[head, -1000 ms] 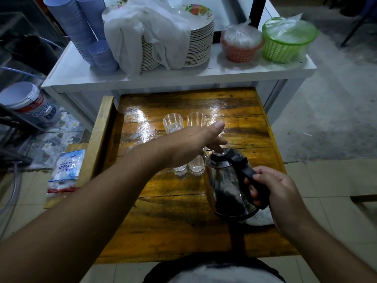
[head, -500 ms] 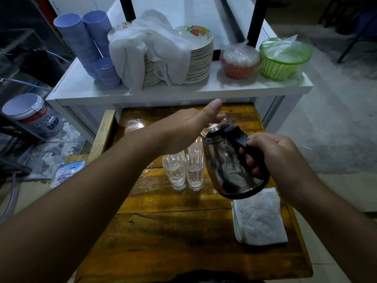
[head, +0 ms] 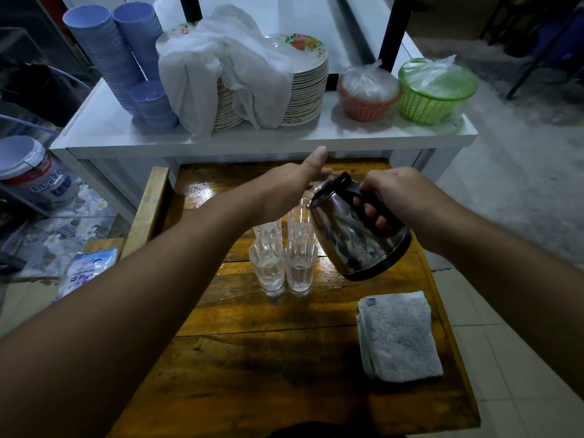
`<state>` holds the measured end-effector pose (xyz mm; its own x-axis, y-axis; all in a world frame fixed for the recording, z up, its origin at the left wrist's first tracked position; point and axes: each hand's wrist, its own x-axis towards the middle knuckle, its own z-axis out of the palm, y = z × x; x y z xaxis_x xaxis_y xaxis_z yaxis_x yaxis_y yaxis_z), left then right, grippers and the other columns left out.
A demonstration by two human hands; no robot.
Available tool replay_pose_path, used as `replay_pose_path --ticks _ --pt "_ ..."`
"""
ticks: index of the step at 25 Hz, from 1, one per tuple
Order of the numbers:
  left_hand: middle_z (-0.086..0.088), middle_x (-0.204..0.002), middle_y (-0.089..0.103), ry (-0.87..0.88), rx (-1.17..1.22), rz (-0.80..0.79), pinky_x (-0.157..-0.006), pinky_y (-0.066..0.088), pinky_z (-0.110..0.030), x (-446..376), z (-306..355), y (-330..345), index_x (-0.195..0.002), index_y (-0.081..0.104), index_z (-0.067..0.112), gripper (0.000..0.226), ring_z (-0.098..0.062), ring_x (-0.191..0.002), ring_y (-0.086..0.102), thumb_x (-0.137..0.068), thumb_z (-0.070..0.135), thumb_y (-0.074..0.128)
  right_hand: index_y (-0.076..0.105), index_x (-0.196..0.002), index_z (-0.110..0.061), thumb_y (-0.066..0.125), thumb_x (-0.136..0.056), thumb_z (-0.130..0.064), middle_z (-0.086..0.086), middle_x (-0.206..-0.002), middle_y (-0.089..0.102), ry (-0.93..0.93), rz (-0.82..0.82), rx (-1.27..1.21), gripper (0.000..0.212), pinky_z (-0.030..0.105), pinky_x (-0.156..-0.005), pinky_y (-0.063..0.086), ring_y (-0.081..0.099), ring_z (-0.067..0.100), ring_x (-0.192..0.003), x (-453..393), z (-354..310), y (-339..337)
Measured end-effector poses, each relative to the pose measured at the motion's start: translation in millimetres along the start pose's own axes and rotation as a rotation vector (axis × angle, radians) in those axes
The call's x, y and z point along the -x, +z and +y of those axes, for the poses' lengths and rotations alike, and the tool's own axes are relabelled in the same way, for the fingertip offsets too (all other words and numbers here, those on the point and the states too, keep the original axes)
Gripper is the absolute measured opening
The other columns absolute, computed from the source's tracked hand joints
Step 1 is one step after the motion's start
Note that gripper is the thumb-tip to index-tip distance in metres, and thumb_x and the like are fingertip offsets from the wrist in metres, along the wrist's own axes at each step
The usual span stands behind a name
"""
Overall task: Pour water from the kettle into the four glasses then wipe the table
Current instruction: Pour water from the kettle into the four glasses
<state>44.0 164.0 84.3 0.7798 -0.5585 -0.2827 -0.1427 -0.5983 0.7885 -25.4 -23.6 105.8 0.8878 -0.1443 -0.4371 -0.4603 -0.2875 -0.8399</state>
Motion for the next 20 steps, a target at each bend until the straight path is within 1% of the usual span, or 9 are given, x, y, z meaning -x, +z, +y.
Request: replay_pose_path --ticks 2,3,5,8,11,13,15,18,20 --pt "-0.002 -0.151 0.048 0.013 0.051 0.001 -0.106 0.037 -0.041 -5 -6 -3 -0.144 0.049 0.025 0.08 -0.02 -0.133 0.046 -0.093 0.07 0.008 0.069 -0.074 -0.011 0.051 -0.089 -0.026 0.005 -0.062 0.056 0.02 0.006 0.045 0.027 0.03 -0.051 0.036 0.046 0.02 -0.056 -6 -8 2" --pt "-0.003 -0.152 0.047 0.013 0.077 0.002 -0.108 0.037 -0.044 -7 -9 -4 -0.145 0.049 0.023 0.082 -0.021 -0.135 0.045 -0.092 0.071 0.009 0.069 -0.072 -0.012 0.052 -0.087 -0.026 0.007 -0.066 0.058 0.027 0.01 0.064 0.027 0.031 -0.052 0.036 0.047 0.022 -0.059 -10 -11 3" --pt "-0.004 -0.152 0.047 0.004 0.119 0.001 -0.108 0.039 -0.046 -8 -13 -7 -0.146 0.048 0.021 0.086 -0.021 -0.136 0.045 -0.09 0.074 0.011 0.069 -0.07 -0.012 0.054 -0.085 -0.026 0.009 -0.069 0.06 0.024 0.027 0.104 0.025 0.032 -0.054 0.037 0.048 0.024 -0.062 -15 -19 5" --pt "-0.005 -0.153 0.046 0.001 0.181 0.006 -0.11 0.037 -0.048 -9 -16 -10 -0.15 0.041 0.017 0.085 -0.023 -0.137 0.043 -0.092 0.072 0.011 0.067 -0.068 -0.01 0.054 -0.086 -0.026 0.004 -0.055 0.055 -0.012 0.048 0.193 0.027 0.028 -0.049 0.035 0.044 0.019 -0.049 -22 -28 9" --pt "-0.004 -0.154 0.044 -0.026 0.236 0.006 -0.111 0.034 -0.05 -9 -18 -9 -0.153 0.035 0.016 0.083 -0.025 -0.139 0.041 -0.094 0.07 0.012 0.064 -0.069 -0.011 0.052 -0.087 -0.026 0.0 -0.048 0.053 -0.03 0.054 0.25 0.026 0.025 -0.046 0.034 0.043 0.017 -0.046 -26 -34 11" --pt "-0.005 -0.156 0.042 -0.043 0.253 0.001 -0.112 0.033 -0.051 -9 -18 -9 -0.153 0.035 0.015 0.082 -0.026 -0.14 0.039 -0.095 0.069 0.011 0.064 -0.07 -0.013 0.053 -0.086 -0.027 -0.001 -0.051 0.057 -0.037 0.048 0.283 0.024 0.025 -0.048 0.036 0.046 0.017 -0.049 -30 -38 12" --pt "-0.005 -0.157 0.04 -0.055 0.271 0.004 -0.11 0.035 -0.049 -7 -18 -10 -0.152 0.035 0.015 0.081 -0.026 -0.141 0.038 -0.096 0.067 0.01 0.067 -0.071 -0.013 0.054 -0.085 -0.03 0.001 -0.055 0.058 -0.037 0.043 0.321 0.026 0.027 -0.05 0.036 0.048 0.018 -0.051 -35 -41 12" --pt "-0.006 -0.156 0.041 -0.061 0.276 0.013 -0.105 0.038 -0.045 -4 -16 -8 -0.153 0.034 0.015 0.08 -0.026 -0.14 0.039 -0.096 0.066 0.009 0.068 -0.065 -0.012 0.055 -0.084 -0.031 -0.001 -0.046 0.055 -0.046 0.059 0.386 0.029 0.026 -0.047 0.036 0.046 0.018 -0.044 -40 -45 13" --pt "-0.006 -0.155 0.042 -0.069 0.29 0.021 -0.107 0.037 -0.045 -3 -15 -6 -0.153 0.033 0.013 0.08 -0.027 -0.14 0.039 -0.097 0.065 0.01 0.07 -0.067 -0.01 0.055 -0.083 -0.031 0.003 -0.053 0.058 -0.049 0.062 0.432 0.031 0.027 -0.048 0.037 0.048 0.021 -0.047 -42 -48 13"
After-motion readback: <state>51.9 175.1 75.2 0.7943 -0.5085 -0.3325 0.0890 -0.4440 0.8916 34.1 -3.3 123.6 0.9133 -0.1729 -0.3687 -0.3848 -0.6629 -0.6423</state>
